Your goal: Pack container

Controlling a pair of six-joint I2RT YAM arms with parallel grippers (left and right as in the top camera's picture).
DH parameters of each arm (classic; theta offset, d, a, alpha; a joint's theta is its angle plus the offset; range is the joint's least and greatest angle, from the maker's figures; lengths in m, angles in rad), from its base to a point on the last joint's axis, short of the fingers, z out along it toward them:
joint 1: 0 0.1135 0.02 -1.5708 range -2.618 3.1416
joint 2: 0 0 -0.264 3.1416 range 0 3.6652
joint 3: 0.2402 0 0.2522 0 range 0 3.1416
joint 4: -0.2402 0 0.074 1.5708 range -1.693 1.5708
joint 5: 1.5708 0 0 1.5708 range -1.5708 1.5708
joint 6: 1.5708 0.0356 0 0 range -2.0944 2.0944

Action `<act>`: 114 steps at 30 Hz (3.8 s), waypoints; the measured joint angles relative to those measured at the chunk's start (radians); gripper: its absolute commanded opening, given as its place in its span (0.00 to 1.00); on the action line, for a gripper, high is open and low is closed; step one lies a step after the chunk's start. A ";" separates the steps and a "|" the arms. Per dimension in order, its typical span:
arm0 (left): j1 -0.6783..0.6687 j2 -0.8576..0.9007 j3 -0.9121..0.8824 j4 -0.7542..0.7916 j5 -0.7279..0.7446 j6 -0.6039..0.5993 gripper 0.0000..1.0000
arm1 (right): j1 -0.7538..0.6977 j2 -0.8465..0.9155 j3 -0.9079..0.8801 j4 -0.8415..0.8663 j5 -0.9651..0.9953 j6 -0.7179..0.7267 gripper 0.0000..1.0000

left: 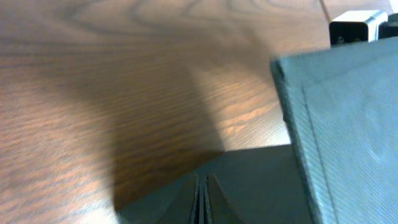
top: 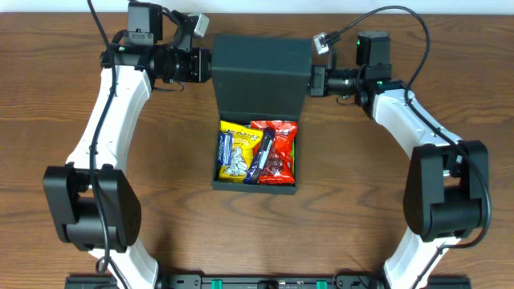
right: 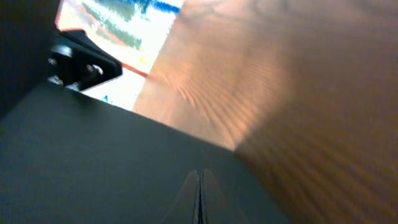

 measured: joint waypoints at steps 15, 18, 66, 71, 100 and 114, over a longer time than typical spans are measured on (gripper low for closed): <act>0.014 -0.030 0.000 -0.201 -0.116 0.148 0.06 | 0.013 0.000 0.000 -0.274 0.077 -0.169 0.01; 0.014 -0.030 0.000 -0.208 -0.129 0.151 0.06 | 0.013 0.000 0.000 -0.274 0.103 -0.174 0.01; -0.323 -0.061 -0.357 -0.229 -0.182 0.275 0.06 | 0.552 -0.643 -0.191 -0.861 0.860 -0.155 0.01; -0.323 -0.061 -0.359 -0.223 -0.181 0.275 0.06 | 0.739 -0.716 -0.454 -0.586 0.969 0.031 0.02; -0.323 -0.061 -0.360 -0.224 -0.178 0.274 0.06 | 0.988 -0.560 -0.838 0.011 1.566 0.590 0.02; -0.323 -0.061 -0.360 -0.233 -0.177 0.275 0.06 | 0.976 -0.576 -0.838 0.008 1.588 0.570 0.02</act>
